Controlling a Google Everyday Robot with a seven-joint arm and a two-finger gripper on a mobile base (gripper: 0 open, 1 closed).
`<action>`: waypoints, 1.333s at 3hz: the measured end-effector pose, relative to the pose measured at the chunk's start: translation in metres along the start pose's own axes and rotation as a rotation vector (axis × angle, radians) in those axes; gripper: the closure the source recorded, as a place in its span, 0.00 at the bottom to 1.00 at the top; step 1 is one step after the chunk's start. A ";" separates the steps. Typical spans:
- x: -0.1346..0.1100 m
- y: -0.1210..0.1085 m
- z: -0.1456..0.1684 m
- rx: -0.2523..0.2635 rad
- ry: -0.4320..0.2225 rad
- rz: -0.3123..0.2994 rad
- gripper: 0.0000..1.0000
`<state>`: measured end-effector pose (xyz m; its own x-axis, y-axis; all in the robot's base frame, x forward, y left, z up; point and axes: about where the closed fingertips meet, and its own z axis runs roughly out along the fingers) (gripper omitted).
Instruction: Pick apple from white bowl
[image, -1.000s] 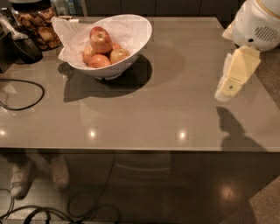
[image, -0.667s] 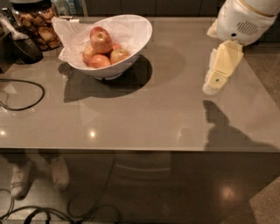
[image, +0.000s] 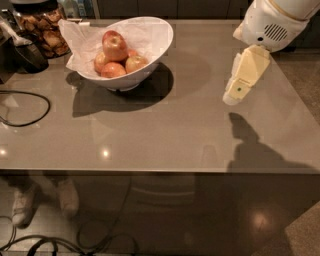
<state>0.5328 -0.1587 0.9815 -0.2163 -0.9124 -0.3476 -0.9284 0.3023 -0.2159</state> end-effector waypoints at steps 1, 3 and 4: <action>-0.030 -0.019 0.014 0.004 -0.031 0.019 0.00; -0.095 -0.049 0.048 -0.022 -0.050 -0.031 0.00; -0.099 -0.050 0.048 -0.022 -0.054 -0.036 0.00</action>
Offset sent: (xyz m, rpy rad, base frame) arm 0.0974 0.0929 0.0014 0.0395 0.0149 0.0384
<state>0.6148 -0.0702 0.9822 -0.1663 -0.9061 -0.3890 -0.9418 0.2628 -0.2094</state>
